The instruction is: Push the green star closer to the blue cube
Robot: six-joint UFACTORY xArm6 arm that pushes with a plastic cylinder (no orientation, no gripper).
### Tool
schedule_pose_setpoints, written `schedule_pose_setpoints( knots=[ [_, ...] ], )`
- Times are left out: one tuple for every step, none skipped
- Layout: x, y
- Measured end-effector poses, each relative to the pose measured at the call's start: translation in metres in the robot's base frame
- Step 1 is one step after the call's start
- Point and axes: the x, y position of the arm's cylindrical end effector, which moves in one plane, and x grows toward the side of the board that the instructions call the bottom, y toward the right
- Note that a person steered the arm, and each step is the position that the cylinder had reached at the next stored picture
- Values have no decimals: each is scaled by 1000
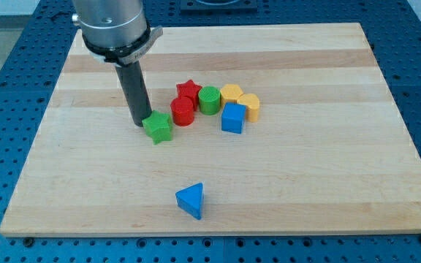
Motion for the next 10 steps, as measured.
schedule_pose_setpoints(
  knots=[
    [0, -29],
    [9, -43],
    [26, -29],
    [28, 4],
    [28, 29],
    [29, 6],
    [22, -43],
    [5, -50],
    [0, -28],
    [0, 5]
  ],
)
